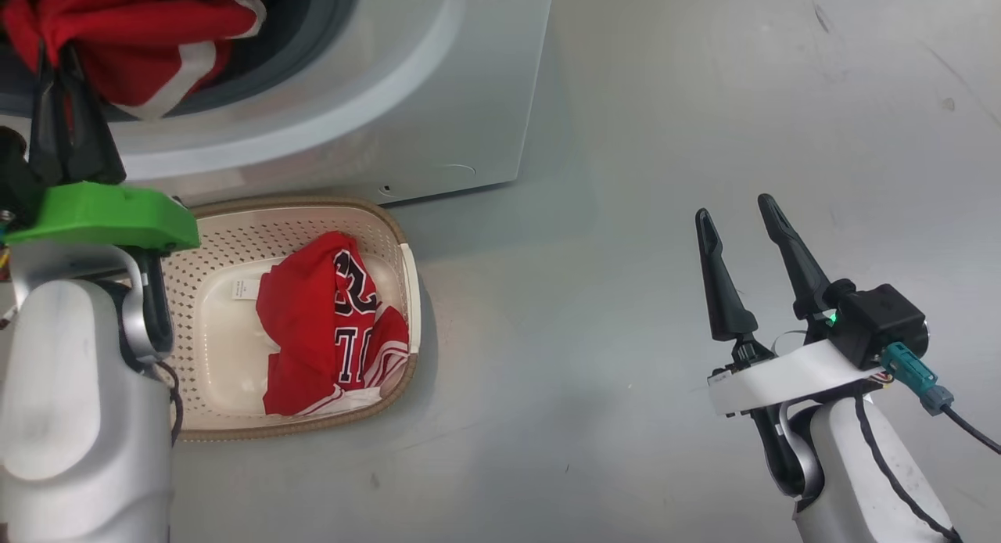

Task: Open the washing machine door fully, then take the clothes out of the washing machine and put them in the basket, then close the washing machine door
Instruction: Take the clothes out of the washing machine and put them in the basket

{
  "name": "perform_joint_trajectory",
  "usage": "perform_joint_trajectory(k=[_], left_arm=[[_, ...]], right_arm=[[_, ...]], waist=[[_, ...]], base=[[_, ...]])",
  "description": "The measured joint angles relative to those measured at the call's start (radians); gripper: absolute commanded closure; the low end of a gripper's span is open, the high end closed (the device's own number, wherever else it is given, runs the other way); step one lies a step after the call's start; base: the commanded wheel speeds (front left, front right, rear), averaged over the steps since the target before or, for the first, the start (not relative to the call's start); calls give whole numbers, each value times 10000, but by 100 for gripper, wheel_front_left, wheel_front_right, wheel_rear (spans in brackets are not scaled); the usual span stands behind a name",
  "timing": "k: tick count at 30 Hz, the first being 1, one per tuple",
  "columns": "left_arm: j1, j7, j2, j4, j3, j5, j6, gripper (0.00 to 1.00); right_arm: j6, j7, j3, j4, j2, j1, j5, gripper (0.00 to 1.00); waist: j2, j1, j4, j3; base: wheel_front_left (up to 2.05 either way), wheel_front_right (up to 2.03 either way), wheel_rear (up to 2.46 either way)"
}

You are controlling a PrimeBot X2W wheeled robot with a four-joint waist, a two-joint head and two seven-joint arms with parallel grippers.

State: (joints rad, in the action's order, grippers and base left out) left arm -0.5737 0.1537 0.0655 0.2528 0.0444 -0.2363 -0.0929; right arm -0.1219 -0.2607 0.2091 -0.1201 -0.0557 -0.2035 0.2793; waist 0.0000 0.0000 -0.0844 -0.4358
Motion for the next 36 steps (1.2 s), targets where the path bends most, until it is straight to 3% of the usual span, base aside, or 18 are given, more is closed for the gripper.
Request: perform_joint_trajectory(k=[17,36], left_arm=[[1362,713,-167,-1221,-337,-176,13,100],[3077,779,-245,-2148,-963,-476,13,100]], right_arm=[[6,0,107,-180,8,1046,-257,0],[12,0,144,75,25,1383,-353,0]], waist=[[0,0,639,1423],[1,-1,945,1859]], base=[[0,0,0],[0,0,0]])
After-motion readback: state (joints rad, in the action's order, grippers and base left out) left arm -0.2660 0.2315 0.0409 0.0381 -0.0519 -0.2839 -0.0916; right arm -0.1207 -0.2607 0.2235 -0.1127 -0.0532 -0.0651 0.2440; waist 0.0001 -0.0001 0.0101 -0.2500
